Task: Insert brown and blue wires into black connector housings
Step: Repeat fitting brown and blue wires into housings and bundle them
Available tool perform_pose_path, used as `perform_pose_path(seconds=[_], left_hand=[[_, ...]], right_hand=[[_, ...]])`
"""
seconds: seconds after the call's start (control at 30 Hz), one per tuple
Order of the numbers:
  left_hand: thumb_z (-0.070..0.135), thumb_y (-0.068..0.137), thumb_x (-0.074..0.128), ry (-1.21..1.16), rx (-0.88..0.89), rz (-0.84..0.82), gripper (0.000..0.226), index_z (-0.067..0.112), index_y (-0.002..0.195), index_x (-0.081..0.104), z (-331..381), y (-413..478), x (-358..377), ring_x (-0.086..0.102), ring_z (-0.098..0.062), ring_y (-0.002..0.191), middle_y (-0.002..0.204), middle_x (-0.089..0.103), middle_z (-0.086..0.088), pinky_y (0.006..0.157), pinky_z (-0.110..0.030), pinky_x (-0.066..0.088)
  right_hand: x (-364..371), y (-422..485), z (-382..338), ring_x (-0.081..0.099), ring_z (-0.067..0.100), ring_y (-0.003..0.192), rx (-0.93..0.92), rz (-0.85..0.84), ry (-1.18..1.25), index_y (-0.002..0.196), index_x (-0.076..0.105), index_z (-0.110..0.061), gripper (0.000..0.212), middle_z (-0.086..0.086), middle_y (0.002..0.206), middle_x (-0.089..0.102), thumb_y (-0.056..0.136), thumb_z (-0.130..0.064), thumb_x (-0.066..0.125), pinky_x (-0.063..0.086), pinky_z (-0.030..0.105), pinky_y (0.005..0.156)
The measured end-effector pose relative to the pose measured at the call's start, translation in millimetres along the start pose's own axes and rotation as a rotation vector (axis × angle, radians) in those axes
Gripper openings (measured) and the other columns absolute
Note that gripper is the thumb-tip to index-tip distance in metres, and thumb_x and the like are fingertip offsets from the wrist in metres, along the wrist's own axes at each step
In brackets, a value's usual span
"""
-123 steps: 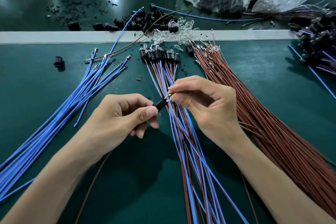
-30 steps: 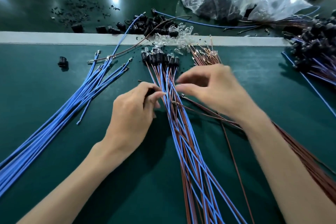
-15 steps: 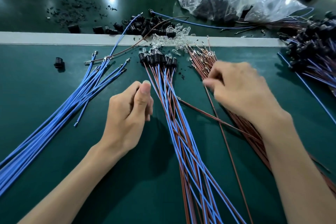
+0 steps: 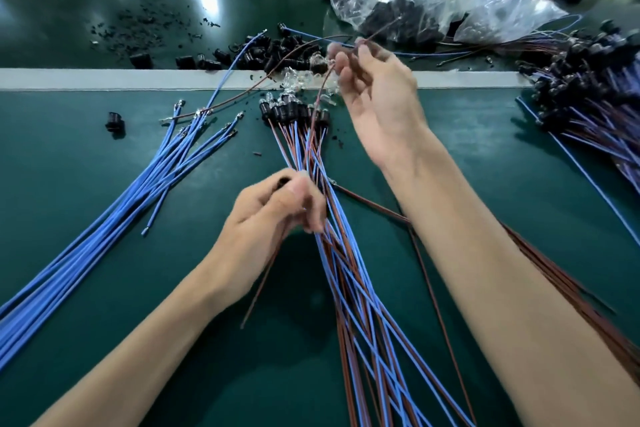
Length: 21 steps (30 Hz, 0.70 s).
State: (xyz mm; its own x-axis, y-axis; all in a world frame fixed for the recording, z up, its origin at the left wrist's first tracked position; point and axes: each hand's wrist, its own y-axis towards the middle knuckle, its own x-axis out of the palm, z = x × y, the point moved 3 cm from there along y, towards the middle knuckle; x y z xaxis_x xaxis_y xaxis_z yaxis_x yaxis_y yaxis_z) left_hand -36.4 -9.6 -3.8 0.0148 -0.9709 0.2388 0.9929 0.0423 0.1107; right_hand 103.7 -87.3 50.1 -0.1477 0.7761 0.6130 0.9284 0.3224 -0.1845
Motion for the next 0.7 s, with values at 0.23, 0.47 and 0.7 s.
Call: perform_pose_path(seconds=[0.23, 0.47, 0.7], left_hand=[[0.031, 0.090, 0.048, 0.079, 0.084, 0.163, 0.022, 0.023, 0.071, 0.056, -1, 3, -13, 0.032, -0.012, 0.060, 0.063, 0.040, 0.011, 0.057, -0.030, 0.025], [0.039, 0.089, 0.040, 0.225, -0.006, 0.019, 0.026, 0.030, 0.067, 0.051, -4, -1, -13, 0.043, -0.016, 0.069, 0.073, 0.050, 0.007, 0.063, -0.021, 0.035], [0.036, 0.094, 0.039, 0.412, 0.057, 0.011, 0.038, 0.003, 0.076, 0.048, -4, -1, -11, 0.043, -0.022, 0.069, 0.071, 0.046, -0.007, 0.066, -0.027, 0.039]], right_hand=[[-29, -43, 43, 0.049, 0.001, 0.065, 0.219, -0.607, -0.706, 0.100, 0.070, -0.017, 0.020, -0.011, 0.078, 0.066, 0.088, -0.027, 0.058, 0.036, 0.013, 0.052], [-34, -43, 30, 0.049, 0.004, 0.053, -0.076, -0.337, -0.408, 0.087, 0.067, -0.013, 0.013, -0.004, 0.074, 0.068, 0.089, -0.019, 0.056, 0.038, 0.013, 0.047], [-33, -53, 32, 0.063, 0.007, 0.060, -0.276, -0.487, -0.816, 0.086, 0.063, -0.012, 0.013, -0.004, 0.075, 0.067, 0.093, -0.010, 0.053, 0.049, 0.017, 0.054]])
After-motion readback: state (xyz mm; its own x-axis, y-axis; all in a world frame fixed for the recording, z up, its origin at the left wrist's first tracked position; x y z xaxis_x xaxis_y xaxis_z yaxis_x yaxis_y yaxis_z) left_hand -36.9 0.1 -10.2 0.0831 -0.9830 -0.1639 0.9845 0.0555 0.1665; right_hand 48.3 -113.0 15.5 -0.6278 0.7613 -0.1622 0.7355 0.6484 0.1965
